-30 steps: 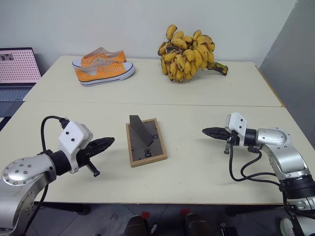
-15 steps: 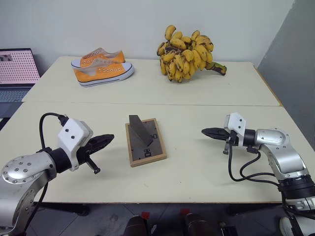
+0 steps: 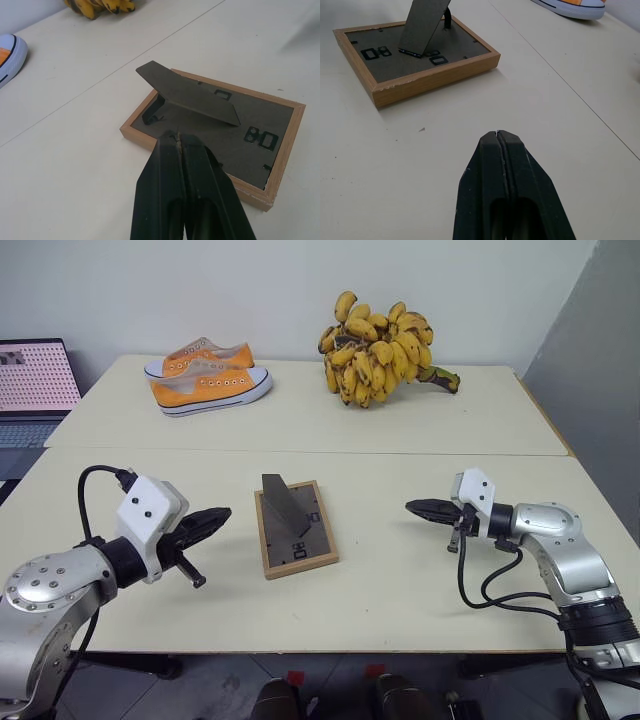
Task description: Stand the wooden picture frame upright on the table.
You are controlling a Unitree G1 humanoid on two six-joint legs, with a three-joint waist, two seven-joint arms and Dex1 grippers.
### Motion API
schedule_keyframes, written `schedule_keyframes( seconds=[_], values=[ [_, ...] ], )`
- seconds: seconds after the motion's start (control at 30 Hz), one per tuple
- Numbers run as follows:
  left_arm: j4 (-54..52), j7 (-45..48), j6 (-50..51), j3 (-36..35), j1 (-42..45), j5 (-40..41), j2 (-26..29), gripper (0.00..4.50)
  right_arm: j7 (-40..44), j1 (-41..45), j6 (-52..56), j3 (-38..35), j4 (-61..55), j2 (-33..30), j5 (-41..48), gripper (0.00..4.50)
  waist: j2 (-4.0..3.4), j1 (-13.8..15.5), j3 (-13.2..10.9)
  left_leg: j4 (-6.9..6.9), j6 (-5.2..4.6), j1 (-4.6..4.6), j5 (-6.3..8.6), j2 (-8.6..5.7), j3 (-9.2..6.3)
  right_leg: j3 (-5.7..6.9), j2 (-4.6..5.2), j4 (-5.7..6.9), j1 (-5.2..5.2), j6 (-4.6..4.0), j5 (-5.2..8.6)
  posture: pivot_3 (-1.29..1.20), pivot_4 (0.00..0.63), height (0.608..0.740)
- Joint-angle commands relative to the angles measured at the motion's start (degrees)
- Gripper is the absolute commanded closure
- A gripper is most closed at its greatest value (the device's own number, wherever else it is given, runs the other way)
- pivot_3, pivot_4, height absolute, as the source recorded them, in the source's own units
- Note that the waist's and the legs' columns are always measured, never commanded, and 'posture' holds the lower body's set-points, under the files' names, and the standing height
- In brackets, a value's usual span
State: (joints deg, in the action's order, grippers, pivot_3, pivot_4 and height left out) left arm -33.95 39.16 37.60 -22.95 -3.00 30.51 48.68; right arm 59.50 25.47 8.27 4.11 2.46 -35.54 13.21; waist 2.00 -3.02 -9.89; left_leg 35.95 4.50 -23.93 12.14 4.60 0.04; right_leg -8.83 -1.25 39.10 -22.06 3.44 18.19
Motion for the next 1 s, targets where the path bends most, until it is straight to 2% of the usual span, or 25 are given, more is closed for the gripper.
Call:
schedule_keyframes(
  seconds=[0.03, 0.3, 0.63, 0.77, 1.0],
  values=[
    [-2.3, -0.9, 0.2, -0.4, 1.1, 0.7, -0.2, 4.49, -1.0, 0.7, 0.0, -0.9, -2.0, 0.3, 0.6, 4.50, 0.00, 0.0, 0.0, 0.00, 0.00, 0.00, 0.00, 0.00, 0.00, 0.00, 0.00, 0.00, 0.00, 0.00, 0.00, 0.00, 0.150, 0.740],
    [-2.0, -1.4, 0.9, -0.6, 2.3, 1.8, -0.7, 4.49, -1.9, 0.3, 0.9, -0.7, -2.9, 1.1, 1.0, 4.50, 0.00, -0.1, 0.0, 0.00, 0.00, 0.00, 0.00, 0.00, -0.01, 0.00, 0.00, 0.00, 0.01, 0.00, 0.00, 0.00, 0.150, 0.740],
    [6.7, -7.3, 0.7, -5.3, 1.5, -0.7, -5.0, 4.49, -4.7, 4.2, -0.5, 4.7, 0.6, 9.4, -2.0, 4.50, 0.00, -0.5, 0.0, 0.03, 0.00, 0.01, 0.00, 0.01, -0.06, 0.03, -0.02, 0.10, -0.01, 0.00, 0.00, 0.00, 0.150, 0.740],
    [11.3, -9.9, 1.2, -3.0, 2.1, -2.0, -7.5, 4.49, -5.4, 5.5, -0.7, 4.7, 3.0, 10.2, -2.5, 4.50, 0.00, -0.1, 0.0, 0.03, 0.01, 0.00, 0.00, -0.01, -0.07, 0.05, 0.00, 0.08, 0.01, 0.00, -0.01, 0.00, 0.150, 0.740],
    [14.6, -14.2, 8.7, 5.4, 4.5, -2.8, -12.4, 4.49, -11.5, 5.6, -3.2, 5.7, 7.9, 11.8, -7.9, 4.50, 0.01, -0.2, 0.0, 0.05, 0.01, -0.01, -0.01, -0.02, -0.13, 0.09, 0.00, 0.11, 0.05, 0.03, -0.03, 0.00, 0.150, 0.740]
  ],
)
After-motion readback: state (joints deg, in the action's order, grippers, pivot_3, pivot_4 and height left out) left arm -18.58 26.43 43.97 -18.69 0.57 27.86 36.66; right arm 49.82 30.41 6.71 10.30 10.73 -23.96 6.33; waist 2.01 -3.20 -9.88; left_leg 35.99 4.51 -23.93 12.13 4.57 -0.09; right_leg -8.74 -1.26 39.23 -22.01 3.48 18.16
